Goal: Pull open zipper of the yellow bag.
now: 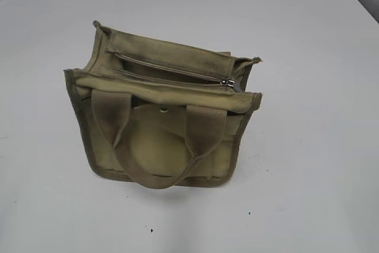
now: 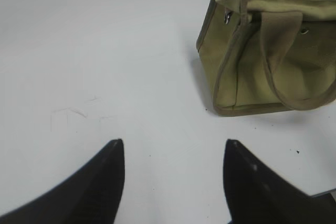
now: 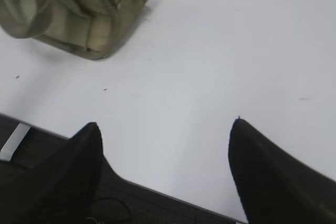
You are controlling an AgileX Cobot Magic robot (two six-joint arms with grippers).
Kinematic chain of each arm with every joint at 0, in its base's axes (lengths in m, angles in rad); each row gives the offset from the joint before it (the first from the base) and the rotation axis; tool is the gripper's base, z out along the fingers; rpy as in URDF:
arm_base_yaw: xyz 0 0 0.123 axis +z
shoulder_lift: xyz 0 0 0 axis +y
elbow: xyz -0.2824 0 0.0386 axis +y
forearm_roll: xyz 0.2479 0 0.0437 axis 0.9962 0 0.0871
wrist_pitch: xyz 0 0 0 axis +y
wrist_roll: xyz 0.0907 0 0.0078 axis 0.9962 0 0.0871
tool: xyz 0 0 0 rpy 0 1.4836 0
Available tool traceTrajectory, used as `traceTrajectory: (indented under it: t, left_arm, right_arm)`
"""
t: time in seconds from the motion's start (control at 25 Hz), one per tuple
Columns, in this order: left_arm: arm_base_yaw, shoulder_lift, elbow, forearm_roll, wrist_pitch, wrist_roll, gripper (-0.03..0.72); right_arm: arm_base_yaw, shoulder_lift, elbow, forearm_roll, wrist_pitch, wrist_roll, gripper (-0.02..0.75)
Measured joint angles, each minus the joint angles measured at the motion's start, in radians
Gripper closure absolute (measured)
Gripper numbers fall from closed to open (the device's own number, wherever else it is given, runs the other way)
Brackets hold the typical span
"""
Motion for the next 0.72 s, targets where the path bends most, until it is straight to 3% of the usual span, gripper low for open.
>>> traceTrajectory:
  t: [0.2, 0.36, 0.72]
  left_arm:
    - [0.061, 0.000, 0.000, 0.000, -0.001, 0.001, 0.232]
    - [0.107, 0.000, 0.000, 0.000, -0.001, 0.001, 0.246]
    - [0.116, 0.000, 0.000, -0.001, -0.001, 0.002, 0.253]
  right_arm:
    - [-0.245, 0.000, 0.000, 0.003, 0.000, 0.000, 0.162]
    - [-0.348, -0.027, 0.000, 0.003, 0.000, 0.000, 0.163]
    - [-0.368, -0.059, 0.000, 0.013, -0.002, 0.000, 0.162]
